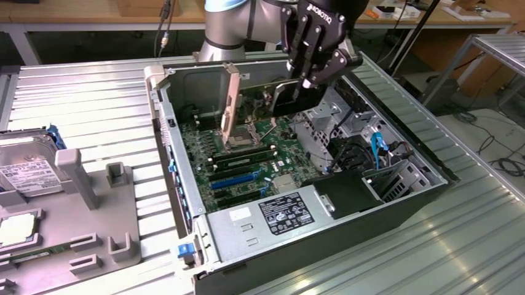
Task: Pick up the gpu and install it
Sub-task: 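Insert the gpu into the slot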
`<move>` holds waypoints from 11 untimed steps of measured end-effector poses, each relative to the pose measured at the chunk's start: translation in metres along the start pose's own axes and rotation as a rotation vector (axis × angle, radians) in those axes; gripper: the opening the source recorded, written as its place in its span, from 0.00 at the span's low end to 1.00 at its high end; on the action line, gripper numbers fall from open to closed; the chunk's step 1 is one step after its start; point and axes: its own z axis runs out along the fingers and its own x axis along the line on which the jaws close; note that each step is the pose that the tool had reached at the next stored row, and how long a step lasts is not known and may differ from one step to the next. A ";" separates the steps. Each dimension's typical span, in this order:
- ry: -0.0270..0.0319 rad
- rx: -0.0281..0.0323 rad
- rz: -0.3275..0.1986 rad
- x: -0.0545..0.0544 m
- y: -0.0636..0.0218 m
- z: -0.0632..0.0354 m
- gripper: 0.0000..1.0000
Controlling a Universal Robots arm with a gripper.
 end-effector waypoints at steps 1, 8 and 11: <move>0.0006 -0.0003 -0.015 0.000 -0.0004 0.0000 0.27; 0.0046 -0.0020 -0.095 0.000 -0.0026 -0.0001 0.27; 0.0060 -0.0026 -0.124 0.000 -0.0033 -0.0002 0.27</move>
